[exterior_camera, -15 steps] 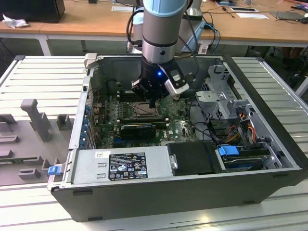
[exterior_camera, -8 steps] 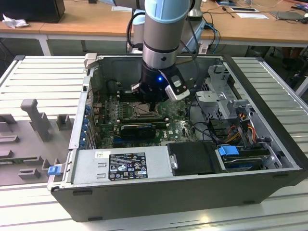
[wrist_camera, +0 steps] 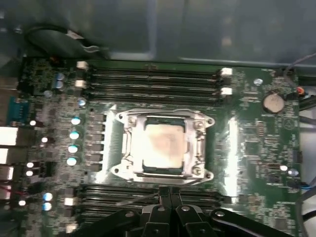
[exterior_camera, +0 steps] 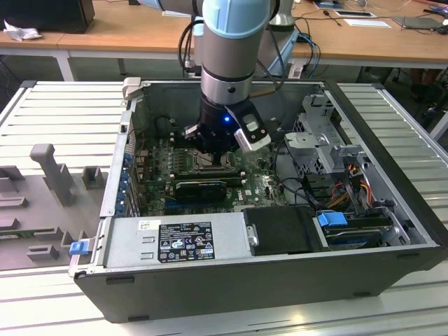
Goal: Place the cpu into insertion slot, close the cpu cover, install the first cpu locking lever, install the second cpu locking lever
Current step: 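Install the second cpu locking lever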
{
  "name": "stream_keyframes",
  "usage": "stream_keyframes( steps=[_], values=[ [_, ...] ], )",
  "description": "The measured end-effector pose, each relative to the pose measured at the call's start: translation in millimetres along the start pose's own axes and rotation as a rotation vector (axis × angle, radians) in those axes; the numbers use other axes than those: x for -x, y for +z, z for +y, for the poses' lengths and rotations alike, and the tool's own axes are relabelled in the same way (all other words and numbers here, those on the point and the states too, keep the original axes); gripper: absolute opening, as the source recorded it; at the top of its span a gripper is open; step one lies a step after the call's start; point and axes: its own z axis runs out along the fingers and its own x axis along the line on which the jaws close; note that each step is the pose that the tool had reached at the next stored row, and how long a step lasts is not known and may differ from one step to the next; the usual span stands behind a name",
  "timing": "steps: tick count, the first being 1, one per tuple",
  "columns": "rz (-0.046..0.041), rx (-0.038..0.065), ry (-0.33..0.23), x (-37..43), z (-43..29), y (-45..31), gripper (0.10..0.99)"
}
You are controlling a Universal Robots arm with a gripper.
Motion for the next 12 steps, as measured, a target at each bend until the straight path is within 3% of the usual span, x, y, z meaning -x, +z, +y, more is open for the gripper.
stream_keyframes(
  steps=[3, 12],
  values=[
    [-0.0005, 0.001, 0.000, -16.5, 0.7, 1.1, 0.106],
    [-0.0003, 0.002, -0.001, -17.8, -0.1, 7.1, 0.106]
  ],
)
